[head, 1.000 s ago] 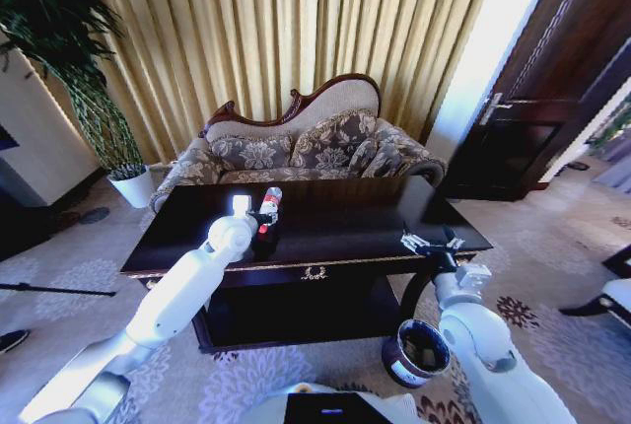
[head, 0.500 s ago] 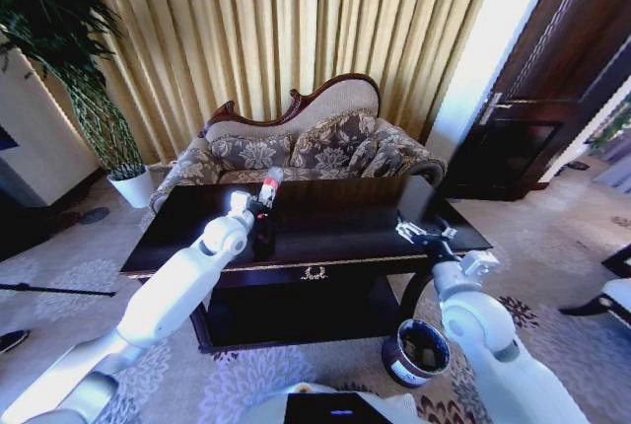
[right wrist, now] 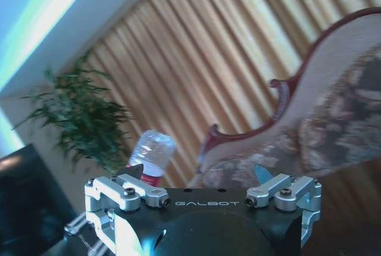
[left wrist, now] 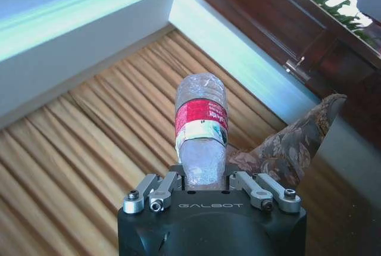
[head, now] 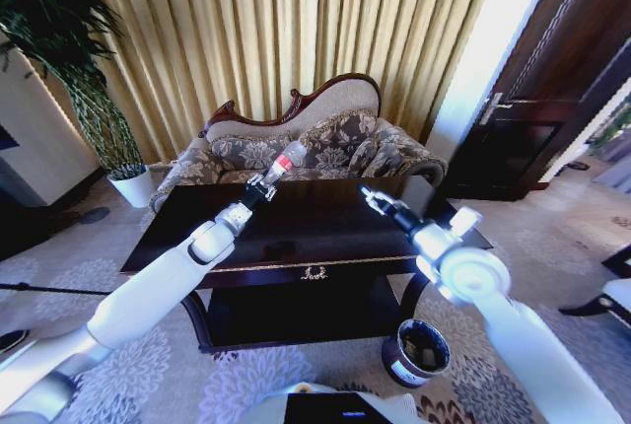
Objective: Move to the front of the table and place the trash on the table into the trash bin.
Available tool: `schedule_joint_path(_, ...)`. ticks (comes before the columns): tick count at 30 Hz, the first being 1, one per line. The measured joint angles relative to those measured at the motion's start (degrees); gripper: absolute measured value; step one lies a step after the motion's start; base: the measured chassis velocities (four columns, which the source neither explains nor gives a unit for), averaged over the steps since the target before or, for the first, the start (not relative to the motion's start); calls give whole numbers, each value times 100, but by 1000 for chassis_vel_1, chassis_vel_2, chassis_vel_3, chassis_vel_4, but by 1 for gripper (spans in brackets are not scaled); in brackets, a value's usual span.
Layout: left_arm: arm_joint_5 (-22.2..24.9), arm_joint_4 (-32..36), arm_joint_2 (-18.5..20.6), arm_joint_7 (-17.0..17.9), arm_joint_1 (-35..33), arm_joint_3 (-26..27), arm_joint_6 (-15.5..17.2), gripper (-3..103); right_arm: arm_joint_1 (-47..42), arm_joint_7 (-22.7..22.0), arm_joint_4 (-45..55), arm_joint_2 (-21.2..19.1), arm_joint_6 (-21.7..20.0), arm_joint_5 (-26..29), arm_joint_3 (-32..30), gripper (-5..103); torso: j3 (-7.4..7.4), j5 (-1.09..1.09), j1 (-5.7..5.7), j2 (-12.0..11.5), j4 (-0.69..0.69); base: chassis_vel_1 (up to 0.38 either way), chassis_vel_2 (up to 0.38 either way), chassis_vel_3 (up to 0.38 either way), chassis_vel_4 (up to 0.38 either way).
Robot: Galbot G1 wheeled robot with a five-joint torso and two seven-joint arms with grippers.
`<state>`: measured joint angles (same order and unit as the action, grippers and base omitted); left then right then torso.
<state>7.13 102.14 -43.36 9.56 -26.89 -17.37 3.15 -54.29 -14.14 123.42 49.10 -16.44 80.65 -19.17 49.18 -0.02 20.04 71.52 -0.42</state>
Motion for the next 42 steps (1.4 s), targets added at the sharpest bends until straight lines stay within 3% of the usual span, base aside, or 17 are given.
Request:
schedule_joint_path(5,3,27,75,97,402,-387,51,30,896,44,-462,290,-3,-71,844,100,0,-2,0,0,1,0,0,0,0)
schedule_joint_path(15,184,-146,-85,480,954,-1105,383,30,1798,287,-1086,610,18,-165,1621,100,0,0,0,0,-1,0,0,0,0)
schedule_joint_path(29,709,324,-269,642,2125,-2284,816,29,2193,318,-1474,690,23,-345,1730,100,0,2,-1,0,-1,0,0,0,0)
schedule_joint_path(38,802,595,-189,698,2201,-2450,917,29,2180,313,-1494,629,34,-353,1544,101,-1,1,-1,1,0,0,0,0,0)
schedule_joint_path(42,802,653,-174,738,2177,-2461,953,29,2132,307,-1468,607,57,-363,1498,91,-1,1,-1,0,0,0,0,0,0)
